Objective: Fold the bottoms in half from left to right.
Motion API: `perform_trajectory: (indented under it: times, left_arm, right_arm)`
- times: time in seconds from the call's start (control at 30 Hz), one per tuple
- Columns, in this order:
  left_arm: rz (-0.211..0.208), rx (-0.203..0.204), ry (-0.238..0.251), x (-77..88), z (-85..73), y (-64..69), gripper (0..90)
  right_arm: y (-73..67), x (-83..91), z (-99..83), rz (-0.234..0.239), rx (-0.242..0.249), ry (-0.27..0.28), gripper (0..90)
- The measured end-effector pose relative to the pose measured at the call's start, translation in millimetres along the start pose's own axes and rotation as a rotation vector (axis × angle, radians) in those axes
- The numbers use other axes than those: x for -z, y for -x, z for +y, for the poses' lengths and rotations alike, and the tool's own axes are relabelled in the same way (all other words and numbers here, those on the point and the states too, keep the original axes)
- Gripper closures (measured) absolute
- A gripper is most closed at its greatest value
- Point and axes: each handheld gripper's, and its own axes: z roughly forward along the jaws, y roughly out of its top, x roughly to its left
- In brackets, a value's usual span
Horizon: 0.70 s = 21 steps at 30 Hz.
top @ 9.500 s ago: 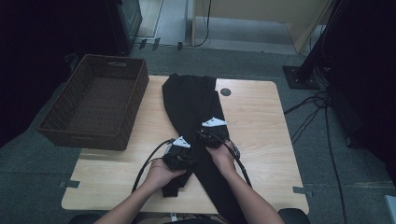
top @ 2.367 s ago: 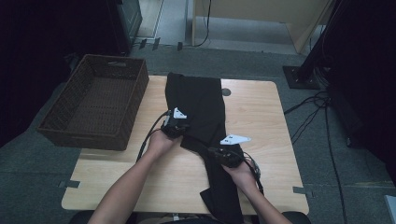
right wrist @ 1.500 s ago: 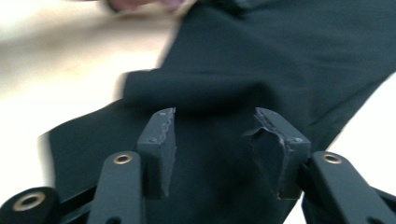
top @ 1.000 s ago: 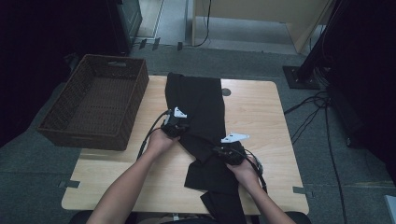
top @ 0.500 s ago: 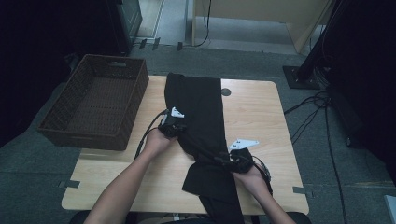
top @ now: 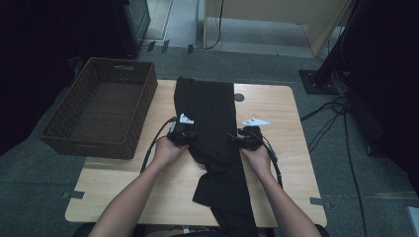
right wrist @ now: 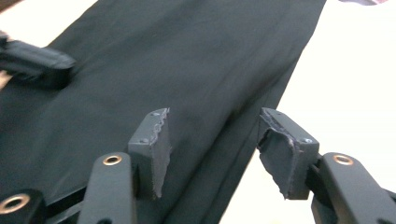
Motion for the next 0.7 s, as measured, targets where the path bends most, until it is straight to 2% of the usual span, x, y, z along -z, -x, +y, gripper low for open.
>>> perform_trajectory:
  times: [0.13, 0.23, 0.37, 0.43, 0.47, 0.53, 0.6, 0.67, 0.7]
  left_arm:
    - [0.000, 0.001, 0.008, 0.3, -1.3, 0.6, 85.6]
    - [-0.007, 0.019, 0.021, 0.3, -2.8, -0.6, 84.6]
    - [-0.002, 0.015, 0.029, 0.6, -4.3, 0.3, 84.2]
    - [-0.007, 0.022, 0.030, 0.7, -4.2, 0.4, 82.4]
    - [-0.009, 0.022, 0.030, 0.9, -4.1, 0.4, 80.7]
    - [-0.010, 0.022, 0.025, 2.4, -3.7, 0.1, 76.5]
    - [0.000, 0.036, 0.020, 6.2, -2.9, -4.0, 68.2]
    - [0.028, 0.057, 0.038, 12.5, -3.0, -12.9, 62.8]
    - [0.046, 0.088, 0.049, 15.0, -3.2, -18.6, 58.5]
  right_arm:
    - [1.2, -17.5, 9.3, -0.042, 0.008, -0.015, 43.4]
    - [2.4, -28.0, 13.1, -0.080, 0.025, -0.038, 43.5]
    - [4.5, -35.4, 17.0, -0.101, 0.043, -0.033, 44.9]
    - [5.0, -37.6, 16.5, -0.112, 0.071, -0.021, 47.9]
    - [5.5, -37.8, 16.4, -0.113, 0.067, -0.015, 52.3]
    - [6.8, -36.4, 15.9, -0.102, 0.067, -0.009, 70.8]
    - [6.3, -35.1, 15.6, -0.088, 0.069, -0.015, 83.1]
    - [5.0, -34.0, 15.4, -0.087, 0.073, -0.023, 86.2]
    - [4.6, -33.6, 15.4, -0.086, 0.071, -0.026, 86.6]
